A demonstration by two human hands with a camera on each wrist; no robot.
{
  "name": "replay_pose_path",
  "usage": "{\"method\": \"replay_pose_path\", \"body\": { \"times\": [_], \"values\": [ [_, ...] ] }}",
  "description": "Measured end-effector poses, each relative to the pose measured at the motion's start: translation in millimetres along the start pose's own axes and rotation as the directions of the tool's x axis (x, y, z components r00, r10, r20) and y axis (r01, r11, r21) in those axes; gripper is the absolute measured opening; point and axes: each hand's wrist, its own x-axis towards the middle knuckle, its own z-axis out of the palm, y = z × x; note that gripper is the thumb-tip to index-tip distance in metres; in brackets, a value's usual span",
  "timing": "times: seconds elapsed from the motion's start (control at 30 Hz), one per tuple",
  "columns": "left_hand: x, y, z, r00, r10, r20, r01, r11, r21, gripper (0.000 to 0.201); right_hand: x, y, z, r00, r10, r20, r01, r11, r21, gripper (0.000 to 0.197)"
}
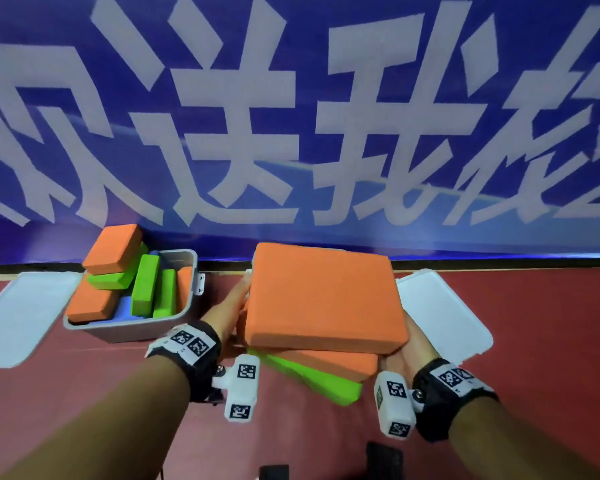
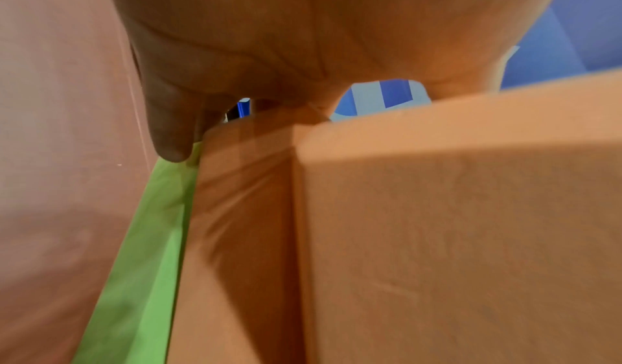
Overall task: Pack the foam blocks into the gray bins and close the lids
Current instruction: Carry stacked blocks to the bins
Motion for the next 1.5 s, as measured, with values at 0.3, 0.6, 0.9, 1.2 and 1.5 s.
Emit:
{"method": "replay_pose_path", "body": {
  "times": [0.3,0.6,0.9,1.2,1.5],
  "values": [
    [119.9,140.0,-16.2,0.995,-0.066,0.081,0.063,0.997,0.04,0.099,145.5,-117.9,56.9,0.993,0.087,-0.077,-0.089,0.996,-0.023,0.046],
    [267.1,237.4,-26.0,0.944,-0.128,-0.305,0.12,0.992,-0.044,0.143,334.4,-183.7,71.4,0.938,0.144,-0.316,-0.287,0.834,-0.472,0.1],
    [270.7,266.6,6.3,0.986,-0.065,-0.156,0.085,0.989,0.124,0.069,340.9,-186.2,100.2,0.951,0.171,-0.256,-0.289,0.783,-0.551,0.09],
    [218.0,262.8,19.3,0.988,0.142,0.066,-0.156,0.924,0.349,0.102,268.4,-166.5,105.6,0.956,0.051,-0.288,-0.189,0.858,-0.478,0.079],
    [98.2,219.5,55.3,0.896,0.232,0.379,-0.403,0.783,0.474,0.077,115.2,-121.7,104.9,0.898,-0.174,-0.403,-0.011,0.909,-0.417,0.063]
  ]
}}
